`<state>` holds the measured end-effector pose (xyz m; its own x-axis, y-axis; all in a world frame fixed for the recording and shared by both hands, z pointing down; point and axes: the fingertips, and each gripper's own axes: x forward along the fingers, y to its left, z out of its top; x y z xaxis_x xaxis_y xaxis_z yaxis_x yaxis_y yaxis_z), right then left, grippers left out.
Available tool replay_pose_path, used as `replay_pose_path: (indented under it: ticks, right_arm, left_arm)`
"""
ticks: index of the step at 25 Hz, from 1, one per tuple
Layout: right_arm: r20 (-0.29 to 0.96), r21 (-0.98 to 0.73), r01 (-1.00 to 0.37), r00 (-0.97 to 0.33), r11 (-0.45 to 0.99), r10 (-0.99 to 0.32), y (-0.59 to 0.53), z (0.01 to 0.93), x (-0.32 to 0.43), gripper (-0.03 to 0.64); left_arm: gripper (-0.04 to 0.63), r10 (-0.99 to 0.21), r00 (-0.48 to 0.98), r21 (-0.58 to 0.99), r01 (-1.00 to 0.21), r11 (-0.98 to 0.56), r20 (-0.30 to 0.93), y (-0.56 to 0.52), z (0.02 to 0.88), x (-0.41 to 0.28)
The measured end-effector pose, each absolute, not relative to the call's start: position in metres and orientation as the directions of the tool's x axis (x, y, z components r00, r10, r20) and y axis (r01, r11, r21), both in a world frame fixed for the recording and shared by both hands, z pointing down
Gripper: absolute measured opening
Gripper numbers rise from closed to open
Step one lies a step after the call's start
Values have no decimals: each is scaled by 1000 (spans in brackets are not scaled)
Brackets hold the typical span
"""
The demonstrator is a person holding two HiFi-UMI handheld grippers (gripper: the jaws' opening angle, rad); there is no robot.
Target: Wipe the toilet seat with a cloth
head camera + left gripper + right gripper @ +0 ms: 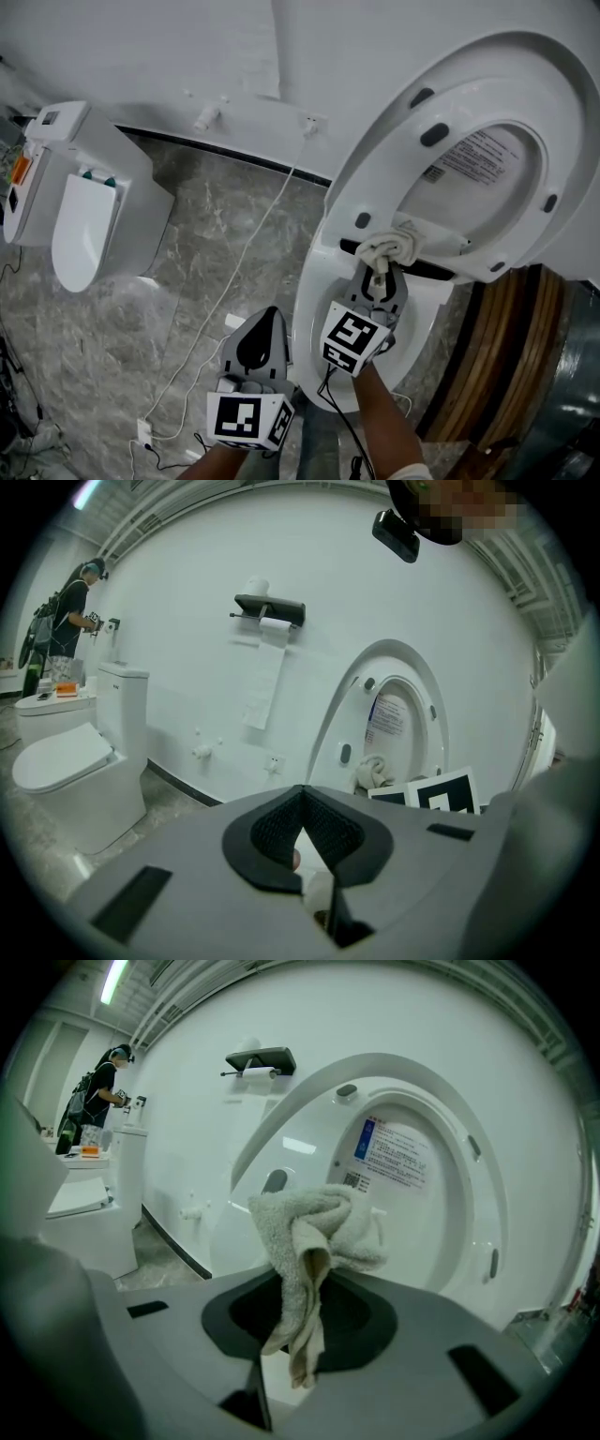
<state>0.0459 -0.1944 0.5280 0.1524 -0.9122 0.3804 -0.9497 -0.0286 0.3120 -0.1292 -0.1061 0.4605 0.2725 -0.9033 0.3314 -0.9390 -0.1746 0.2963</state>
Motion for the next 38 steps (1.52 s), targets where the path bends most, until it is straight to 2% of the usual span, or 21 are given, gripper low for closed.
replay_pose_path:
  ticks: [27,34,38]
  right_arm:
    - [392,149,-983,158,-107,-906,-208,503,12,92]
    - [411,24,-986,162,-166,-897,-207,500,11,92]
    - [412,9,-983,173,-186,-894,-209,495,11,92]
  left_arm:
    - [-6,-913,262,310,-937,-163,313,-116,446,-146]
    - [-6,-916,263,317,-934,-163,302,-120,440,-147]
    - [-6,-919,262,317,-934,-164,296,-123,436,-149]
